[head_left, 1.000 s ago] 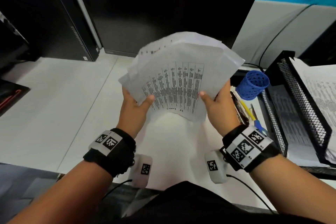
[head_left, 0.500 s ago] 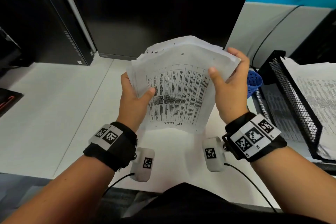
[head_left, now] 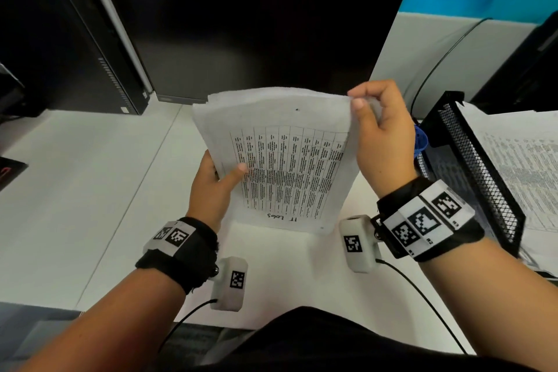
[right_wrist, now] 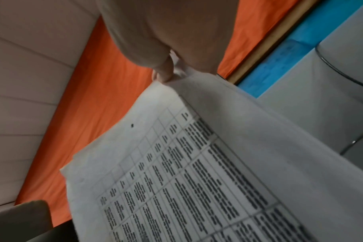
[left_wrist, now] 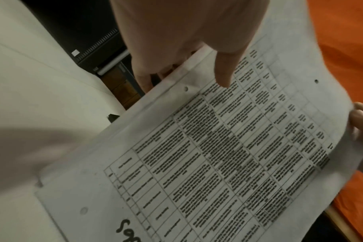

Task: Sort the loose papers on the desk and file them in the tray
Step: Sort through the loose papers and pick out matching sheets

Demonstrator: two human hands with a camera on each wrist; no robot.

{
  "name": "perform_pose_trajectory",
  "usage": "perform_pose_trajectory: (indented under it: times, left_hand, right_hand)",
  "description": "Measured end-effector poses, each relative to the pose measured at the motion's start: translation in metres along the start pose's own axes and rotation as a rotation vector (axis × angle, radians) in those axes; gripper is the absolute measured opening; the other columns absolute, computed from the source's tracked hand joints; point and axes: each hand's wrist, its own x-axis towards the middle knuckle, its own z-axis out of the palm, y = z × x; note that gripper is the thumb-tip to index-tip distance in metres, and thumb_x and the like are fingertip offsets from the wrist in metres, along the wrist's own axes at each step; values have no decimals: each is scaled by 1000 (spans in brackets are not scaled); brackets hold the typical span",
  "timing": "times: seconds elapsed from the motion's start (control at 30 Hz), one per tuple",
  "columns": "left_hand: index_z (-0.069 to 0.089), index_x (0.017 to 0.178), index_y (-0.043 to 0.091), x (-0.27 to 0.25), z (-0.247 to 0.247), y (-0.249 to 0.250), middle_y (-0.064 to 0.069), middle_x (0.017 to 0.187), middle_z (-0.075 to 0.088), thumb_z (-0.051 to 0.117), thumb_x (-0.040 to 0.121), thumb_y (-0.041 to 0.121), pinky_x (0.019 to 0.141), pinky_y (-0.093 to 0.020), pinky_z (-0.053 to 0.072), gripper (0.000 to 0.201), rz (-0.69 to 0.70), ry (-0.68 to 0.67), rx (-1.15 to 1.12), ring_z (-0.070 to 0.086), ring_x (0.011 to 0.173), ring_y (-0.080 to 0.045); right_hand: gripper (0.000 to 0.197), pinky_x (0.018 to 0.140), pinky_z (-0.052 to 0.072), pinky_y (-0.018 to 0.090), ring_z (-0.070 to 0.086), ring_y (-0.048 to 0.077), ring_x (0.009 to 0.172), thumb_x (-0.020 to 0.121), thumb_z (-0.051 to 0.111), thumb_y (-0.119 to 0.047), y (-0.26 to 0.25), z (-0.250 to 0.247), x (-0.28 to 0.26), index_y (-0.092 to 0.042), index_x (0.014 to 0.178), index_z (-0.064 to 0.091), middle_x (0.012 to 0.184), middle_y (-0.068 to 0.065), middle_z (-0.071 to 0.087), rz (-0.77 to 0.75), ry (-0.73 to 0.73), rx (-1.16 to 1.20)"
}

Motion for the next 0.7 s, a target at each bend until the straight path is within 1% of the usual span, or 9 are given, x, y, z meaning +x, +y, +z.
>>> perform_pose_trajectory:
  times: [0.1,0.17,0.2,0.33,0.4,0.47,0.57,0.63,0.7]
  left_hand:
    - [54,124,21,2,1,0,11,113,66,54,94,14,100,-35,46,30,16,97,-33,61,108,-6]
    - [51,127,21,2,2,2,13,116,64,51,96,12,97,-28,46,32,32,132,-78,61,108,-3]
    - [50,129,21,2,2,3,13,117,64,50,96,11,96,-25,46,34,39,139,-98,60,108,-2]
    - [44,135,21,-3,9,10,13,121,62,46,98,14,91,-17,48,37,77,66,-128,59,110,1]
    - [43,130,35,-4,14,15,20,120,60,44,100,23,93,-18,46,32,76,28,-111,57,110,6]
    - [44,114,45,-4,18,21,24,111,61,40,101,27,91,-22,47,22,91,29,-74,58,104,9]
    - [46,106,41,-7,23,29,25,106,62,36,103,26,92,-23,48,19,174,88,-41,58,103,7]
    - [45,108,37,-10,23,24,23,105,62,34,103,27,88,-19,48,15,194,111,-39,58,101,8]
    - [41,117,31,-13,22,11,20,110,60,36,101,35,88,-23,49,17,165,79,-17,59,104,3]
  right_hand:
    - [30,85,45,13,55,-4,89,89,59,-8,4,-1,-5,-20,112,44,95,-9,55,26,27,159]
    - [47,92,50,29,62,11,99,86,65,-8,13,-2,-12,-25,121,40,104,1,62,143,-25,271]
    - [50,95,51,34,63,15,103,85,66,-9,19,-1,-17,-26,123,40,109,3,64,205,-59,279]
    - [39,102,46,42,59,12,114,91,58,-10,41,10,-30,-18,128,46,123,0,62,359,-132,222]
    - [34,103,45,37,57,10,114,95,50,-9,43,15,-29,-19,127,48,121,-5,61,371,-102,200]
    - [30,99,44,26,56,4,110,97,45,-6,39,17,-27,-22,122,47,113,-13,59,327,-45,192]
    - [29,87,43,11,54,-6,101,98,42,-5,29,17,-29,-29,114,43,107,-17,56,241,-2,196]
    - [25,79,43,5,54,-15,93,97,44,-5,30,18,-36,-23,115,41,104,-18,54,236,-13,204]
    - [29,76,46,4,54,-20,88,95,49,-6,37,19,-45,-14,121,39,103,-20,53,278,-60,188]
